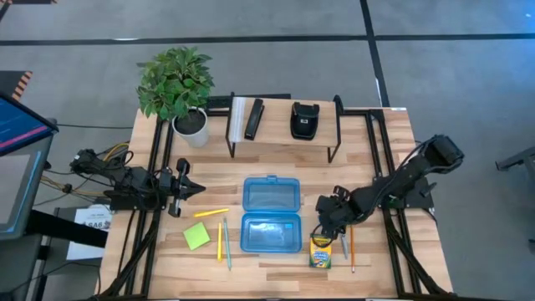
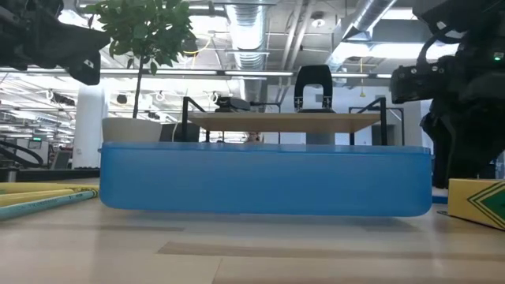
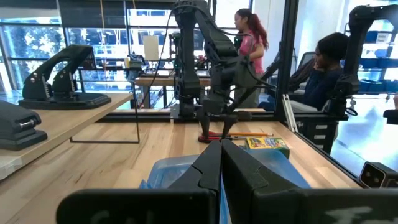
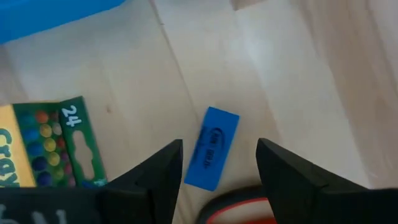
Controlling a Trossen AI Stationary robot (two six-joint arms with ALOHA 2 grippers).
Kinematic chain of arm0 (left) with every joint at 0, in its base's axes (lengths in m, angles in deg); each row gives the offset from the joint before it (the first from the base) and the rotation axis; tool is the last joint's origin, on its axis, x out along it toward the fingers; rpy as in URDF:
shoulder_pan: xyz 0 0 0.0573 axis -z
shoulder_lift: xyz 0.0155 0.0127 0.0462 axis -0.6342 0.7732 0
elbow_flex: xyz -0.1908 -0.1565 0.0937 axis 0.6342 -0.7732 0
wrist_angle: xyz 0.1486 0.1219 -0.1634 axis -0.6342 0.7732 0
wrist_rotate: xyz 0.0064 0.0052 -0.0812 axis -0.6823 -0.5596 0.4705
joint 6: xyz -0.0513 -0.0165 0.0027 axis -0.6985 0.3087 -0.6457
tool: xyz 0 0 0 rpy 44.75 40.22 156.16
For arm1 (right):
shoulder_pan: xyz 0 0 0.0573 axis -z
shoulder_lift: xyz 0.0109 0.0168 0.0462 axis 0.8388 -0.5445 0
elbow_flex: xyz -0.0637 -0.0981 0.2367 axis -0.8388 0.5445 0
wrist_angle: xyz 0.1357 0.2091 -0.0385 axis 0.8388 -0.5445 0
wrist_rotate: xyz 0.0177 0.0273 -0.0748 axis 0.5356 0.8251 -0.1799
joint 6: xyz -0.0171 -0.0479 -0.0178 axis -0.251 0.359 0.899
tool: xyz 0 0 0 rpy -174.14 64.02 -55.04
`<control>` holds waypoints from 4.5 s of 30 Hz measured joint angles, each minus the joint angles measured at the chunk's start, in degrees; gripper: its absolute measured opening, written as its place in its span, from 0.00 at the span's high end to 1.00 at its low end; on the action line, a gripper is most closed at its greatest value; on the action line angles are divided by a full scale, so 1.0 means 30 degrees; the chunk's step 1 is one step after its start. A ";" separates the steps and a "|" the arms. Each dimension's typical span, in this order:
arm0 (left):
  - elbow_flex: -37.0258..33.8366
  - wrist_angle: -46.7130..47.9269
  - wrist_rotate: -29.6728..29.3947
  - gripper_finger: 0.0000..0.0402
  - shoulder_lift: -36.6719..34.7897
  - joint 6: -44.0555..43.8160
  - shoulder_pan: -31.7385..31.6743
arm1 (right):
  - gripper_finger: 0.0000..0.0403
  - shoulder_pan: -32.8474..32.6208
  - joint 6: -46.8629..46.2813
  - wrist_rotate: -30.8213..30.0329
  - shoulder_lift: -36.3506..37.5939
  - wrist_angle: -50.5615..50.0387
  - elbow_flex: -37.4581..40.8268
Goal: Pack school essentials
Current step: Put the eraser into the supply box, then put the scissors into the supply box
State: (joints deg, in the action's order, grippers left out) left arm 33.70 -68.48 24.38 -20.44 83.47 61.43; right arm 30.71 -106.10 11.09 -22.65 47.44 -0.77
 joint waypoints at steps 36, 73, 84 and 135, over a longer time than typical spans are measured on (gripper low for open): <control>0.0006 -0.0001 -0.0007 1.00 0.0000 -0.0001 0.0006 | 0.87 0.1243 -0.0437 0.1945 0.0547 -0.1001 -0.0543; -0.0001 -0.0005 0.0000 1.00 0.0000 0.0000 0.0000 | 0.83 0.1829 0.7108 0.3543 -0.6125 0.0894 -0.9290; 0.0003 -0.0002 -0.0007 1.00 0.0000 0.0003 0.0002 | 0.60 0.1850 0.7075 0.3759 -0.6061 0.0672 -0.9456; 0.0006 0.0006 0.0000 1.00 0.0000 0.0006 0.0006 | 0.64 -0.0955 0.1811 -0.1801 0.1970 -0.5300 -0.5921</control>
State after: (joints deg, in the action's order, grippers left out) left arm 33.72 -68.46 24.38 -20.44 83.49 61.44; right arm 27.84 -100.67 5.68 -16.74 31.53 -18.54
